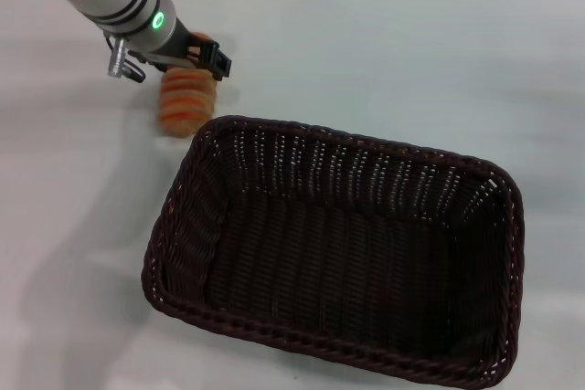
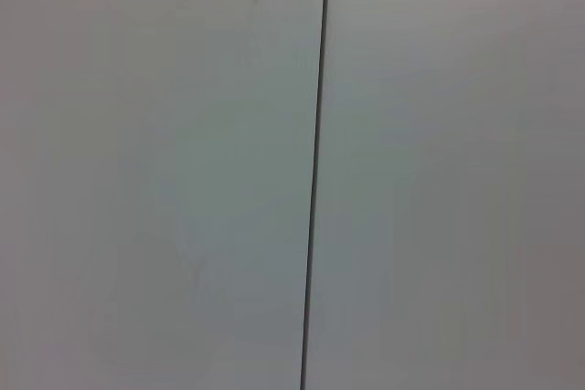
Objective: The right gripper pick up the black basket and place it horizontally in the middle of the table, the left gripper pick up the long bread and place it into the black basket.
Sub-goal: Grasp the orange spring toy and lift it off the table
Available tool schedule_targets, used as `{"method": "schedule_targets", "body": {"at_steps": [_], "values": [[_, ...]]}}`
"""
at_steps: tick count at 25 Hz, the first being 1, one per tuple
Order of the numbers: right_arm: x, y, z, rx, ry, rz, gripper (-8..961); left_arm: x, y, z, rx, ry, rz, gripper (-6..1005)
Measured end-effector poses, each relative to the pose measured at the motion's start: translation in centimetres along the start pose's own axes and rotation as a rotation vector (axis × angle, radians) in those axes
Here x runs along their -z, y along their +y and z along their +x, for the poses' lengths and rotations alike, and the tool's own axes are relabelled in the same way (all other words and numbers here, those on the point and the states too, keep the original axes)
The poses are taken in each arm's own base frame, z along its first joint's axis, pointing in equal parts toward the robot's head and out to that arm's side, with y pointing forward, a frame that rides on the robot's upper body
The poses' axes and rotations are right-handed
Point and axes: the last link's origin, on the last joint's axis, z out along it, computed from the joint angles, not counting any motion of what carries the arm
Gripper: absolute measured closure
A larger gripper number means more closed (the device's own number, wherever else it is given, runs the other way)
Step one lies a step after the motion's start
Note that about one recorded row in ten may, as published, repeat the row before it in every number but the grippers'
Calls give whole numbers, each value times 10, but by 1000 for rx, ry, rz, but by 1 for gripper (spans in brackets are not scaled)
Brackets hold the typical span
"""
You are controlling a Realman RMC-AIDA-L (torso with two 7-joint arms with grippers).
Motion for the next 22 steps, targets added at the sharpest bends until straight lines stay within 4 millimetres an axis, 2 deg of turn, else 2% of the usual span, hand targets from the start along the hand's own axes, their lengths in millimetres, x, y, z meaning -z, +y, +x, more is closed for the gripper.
{"method": "schedule_targets", "body": {"at_steps": [13, 20, 22], "values": [[-1, 3, -2, -18, -5, -3, 636, -19, -5, -17, 22, -37, 8, 184], [-1, 3, -2, -19, -7, -3, 637, -18, -2, -15, 3, -29, 8, 185], [-1, 3, -3, -21, -9, -4, 638, -18, -2, -15, -5, -30, 9, 214]]}}
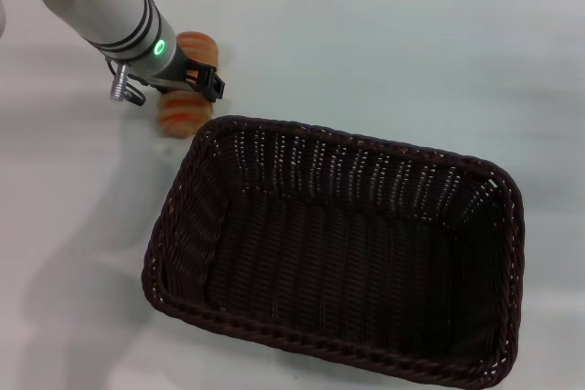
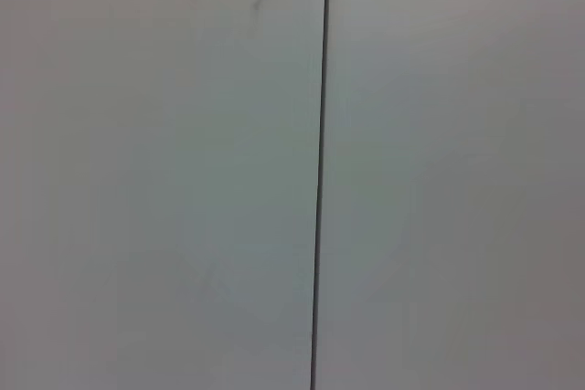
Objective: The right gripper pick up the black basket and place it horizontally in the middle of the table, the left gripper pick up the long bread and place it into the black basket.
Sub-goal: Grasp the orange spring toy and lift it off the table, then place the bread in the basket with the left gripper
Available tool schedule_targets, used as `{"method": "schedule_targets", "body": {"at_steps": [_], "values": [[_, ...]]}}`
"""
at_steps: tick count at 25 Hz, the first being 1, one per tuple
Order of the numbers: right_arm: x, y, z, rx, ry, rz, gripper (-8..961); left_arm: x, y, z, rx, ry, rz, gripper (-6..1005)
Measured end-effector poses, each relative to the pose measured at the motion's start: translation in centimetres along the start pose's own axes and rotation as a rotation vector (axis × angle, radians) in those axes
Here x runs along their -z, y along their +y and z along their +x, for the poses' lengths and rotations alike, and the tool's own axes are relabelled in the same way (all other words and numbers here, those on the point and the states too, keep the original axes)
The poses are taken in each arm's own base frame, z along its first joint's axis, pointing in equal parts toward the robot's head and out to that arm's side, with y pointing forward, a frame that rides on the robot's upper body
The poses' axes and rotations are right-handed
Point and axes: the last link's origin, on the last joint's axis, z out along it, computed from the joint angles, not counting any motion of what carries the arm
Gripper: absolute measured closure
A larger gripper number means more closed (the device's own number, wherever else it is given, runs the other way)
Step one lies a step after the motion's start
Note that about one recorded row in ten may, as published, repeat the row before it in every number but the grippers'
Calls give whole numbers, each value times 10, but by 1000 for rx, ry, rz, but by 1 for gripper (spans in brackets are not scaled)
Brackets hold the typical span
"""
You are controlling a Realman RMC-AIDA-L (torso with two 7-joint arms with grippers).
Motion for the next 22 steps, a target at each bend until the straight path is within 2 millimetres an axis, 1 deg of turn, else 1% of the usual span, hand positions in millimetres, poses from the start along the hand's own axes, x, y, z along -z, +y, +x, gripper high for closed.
{"method": "schedule_targets", "body": {"at_steps": [3, 11, 13, 15, 16, 17, 19, 20, 21, 22], "values": [[0, 0, 0, -1, -1, 0, 637, -1, 3, -1, -30, -5, 7, 258], [0, -1, -2, 1, -12, 4, 636, 0, 4, -1, -32, -1, 4, 368], [-1, -2, -2, 2, -13, 5, 637, 15, 3, 10, -63, 62, -10, 392], [-1, -3, -2, 2, -13, 8, 638, 15, 3, 10, -63, 62, -10, 413], [-1, -4, -2, 2, -14, 10, 638, 49, -8, 27, -137, 175, -35, 424], [-1, -4, -2, 2, -14, 10, 638, 49, -8, 27, -137, 175, -35, 432], [-2, -4, -3, 2, -15, 12, 638, 69, -13, 35, -197, 231, -48, 447], [-3, -4, -3, 1, -16, 12, 638, 69, -13, 35, -197, 231, -48, 454], [-3, -4, -3, 2, -16, 13, 638, 92, -12, 38, -305, 277, -100, 462], [-5, -4, -3, 3, -12, 11, 638, 106, -7, 36, -391, 292, -158, 469]]}}
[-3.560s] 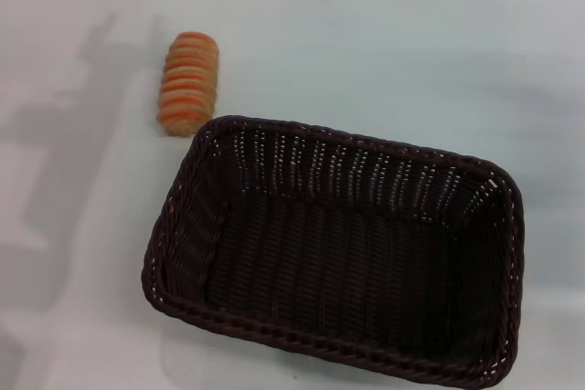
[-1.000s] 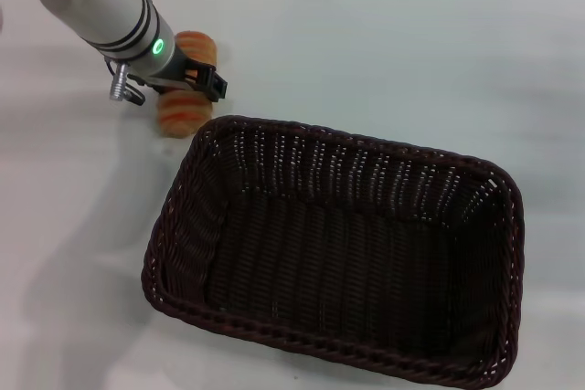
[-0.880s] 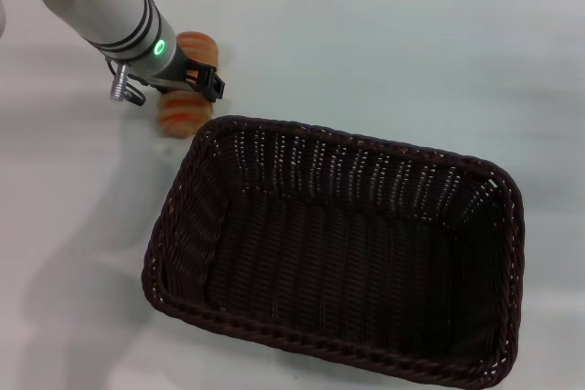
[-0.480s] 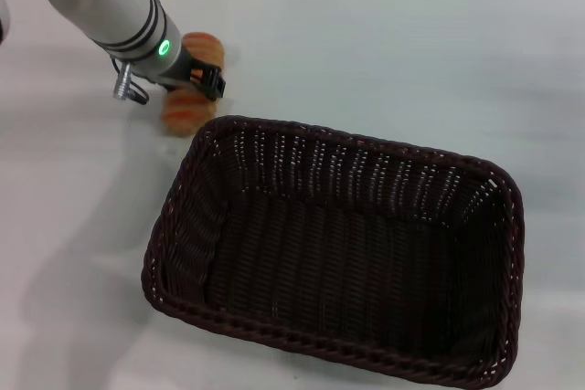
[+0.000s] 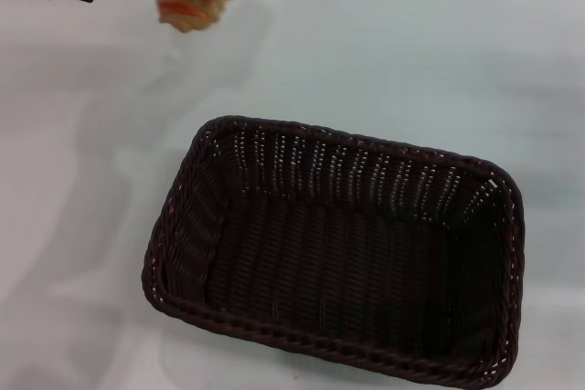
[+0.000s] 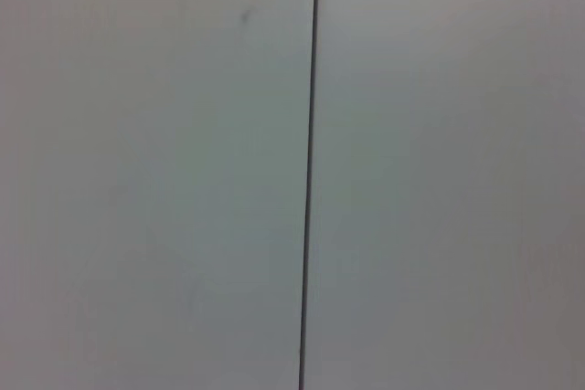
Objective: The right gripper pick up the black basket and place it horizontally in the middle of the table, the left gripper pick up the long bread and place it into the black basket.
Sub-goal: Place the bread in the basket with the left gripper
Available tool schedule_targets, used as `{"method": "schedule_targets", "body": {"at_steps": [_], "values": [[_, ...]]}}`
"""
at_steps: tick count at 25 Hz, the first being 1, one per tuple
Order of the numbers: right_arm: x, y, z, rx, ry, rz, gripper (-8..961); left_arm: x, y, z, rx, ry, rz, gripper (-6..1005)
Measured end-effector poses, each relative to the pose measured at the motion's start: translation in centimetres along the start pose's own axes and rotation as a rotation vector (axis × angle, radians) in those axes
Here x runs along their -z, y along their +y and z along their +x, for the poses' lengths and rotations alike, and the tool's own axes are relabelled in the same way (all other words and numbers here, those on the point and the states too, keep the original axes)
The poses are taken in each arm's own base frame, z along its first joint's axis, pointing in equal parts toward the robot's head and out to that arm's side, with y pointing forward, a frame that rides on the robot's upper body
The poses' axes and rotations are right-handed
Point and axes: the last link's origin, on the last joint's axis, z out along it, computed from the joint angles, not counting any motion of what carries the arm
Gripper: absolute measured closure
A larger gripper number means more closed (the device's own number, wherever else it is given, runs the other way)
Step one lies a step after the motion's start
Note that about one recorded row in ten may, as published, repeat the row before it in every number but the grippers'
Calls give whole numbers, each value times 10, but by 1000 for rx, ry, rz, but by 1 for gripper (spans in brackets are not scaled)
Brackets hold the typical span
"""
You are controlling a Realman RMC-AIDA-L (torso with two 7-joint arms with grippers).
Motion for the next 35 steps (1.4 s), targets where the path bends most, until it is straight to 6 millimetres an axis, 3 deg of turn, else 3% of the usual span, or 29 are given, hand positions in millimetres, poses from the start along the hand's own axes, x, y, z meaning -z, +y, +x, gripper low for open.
{"method": "schedule_targets", "body": {"at_steps": [5, 9, 17, 26, 35], "values": [[-1, 1, 0, 0, 2, -2, 638, 25, 24, 0, -185, 29, -147, 515], [-2, -2, 0, 3, 3, 9, 638, 56, 60, -6, -375, 54, -305, 570], [3, -12, 5, 15, 21, 38, 638, 103, 103, -19, -597, 168, -544, 610], [5, -16, 8, 22, 32, 51, 638, 97, 133, -31, -708, 134, -634, 680], [6, -16, 8, 21, 33, 51, 638, 86, 128, -34, -684, 92, -574, 743]]}}
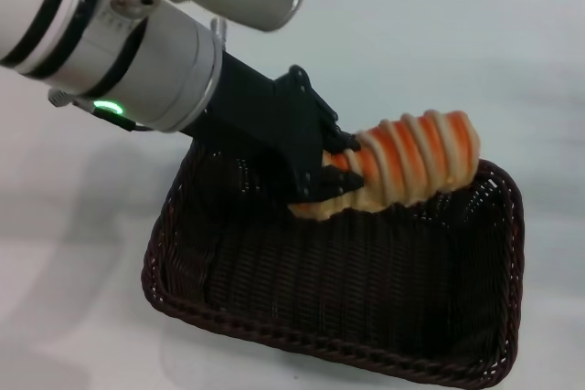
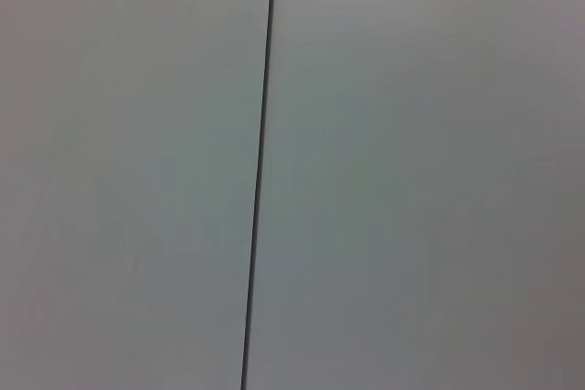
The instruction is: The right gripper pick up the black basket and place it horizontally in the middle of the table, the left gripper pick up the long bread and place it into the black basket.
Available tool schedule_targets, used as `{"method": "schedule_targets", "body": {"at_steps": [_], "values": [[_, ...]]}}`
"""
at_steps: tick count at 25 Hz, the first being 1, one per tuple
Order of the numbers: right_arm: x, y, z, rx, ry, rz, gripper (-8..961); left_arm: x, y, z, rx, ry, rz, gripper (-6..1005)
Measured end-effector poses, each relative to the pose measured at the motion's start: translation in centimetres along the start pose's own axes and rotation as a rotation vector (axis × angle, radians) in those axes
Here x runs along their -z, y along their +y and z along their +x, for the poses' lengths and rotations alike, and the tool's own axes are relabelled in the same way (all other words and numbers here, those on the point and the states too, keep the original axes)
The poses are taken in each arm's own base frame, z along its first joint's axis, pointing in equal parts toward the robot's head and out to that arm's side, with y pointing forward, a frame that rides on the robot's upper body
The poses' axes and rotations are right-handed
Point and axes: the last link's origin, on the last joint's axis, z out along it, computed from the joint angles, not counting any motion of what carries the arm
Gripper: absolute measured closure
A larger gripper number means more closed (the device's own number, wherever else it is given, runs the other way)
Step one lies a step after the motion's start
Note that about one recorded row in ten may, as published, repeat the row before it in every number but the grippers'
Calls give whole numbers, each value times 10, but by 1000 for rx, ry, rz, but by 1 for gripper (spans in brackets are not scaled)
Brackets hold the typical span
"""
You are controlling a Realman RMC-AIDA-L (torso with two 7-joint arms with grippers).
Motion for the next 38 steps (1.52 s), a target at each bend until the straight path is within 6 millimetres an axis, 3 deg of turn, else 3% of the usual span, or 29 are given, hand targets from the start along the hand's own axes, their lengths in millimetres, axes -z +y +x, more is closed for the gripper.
{"method": "schedule_targets", "body": {"at_steps": [2, 4, 17, 21, 24, 25, 28, 29, 33, 34, 38], "values": [[1, -1, 1, 0, 2, 1, 638, 3, -3, -1, 12, 11, 8, 758], [2, -2, 1, 2, 4, 5, 638, 5, -3, -3, 17, 18, 10, 663], [3, -2, 0, -2, -4, 8, 638, 3, -9, -9, 28, -4, 56, 347], [3, -2, 0, -3, -7, 7, 638, 7, -34, -14, 72, 59, 269, 220], [3, -2, 0, -4, -7, 8, 638, 21, -68, -29, 156, 187, 572, 186], [3, -2, 0, -4, -7, 8, 638, 21, -68, -29, 156, 187, 572, 174], [2, -1, -1, -4, -9, 7, 638, 34, -92, -48, 234, 273, 788, 163], [2, -1, -1, -4, -11, 5, 638, 42, -104, -63, 272, 315, 915, 163], [1, -1, -2, -4, -12, 3, 638, 46, -113, -80, 298, 341, 1034, 163], [1, 0, -2, -4, -14, 1, 638, 48, -118, -96, 318, 355, 1131, 163], [0, 2, -3, -5, -16, -2, 638, 50, -122, -108, 330, 365, 1209, 163]]}}
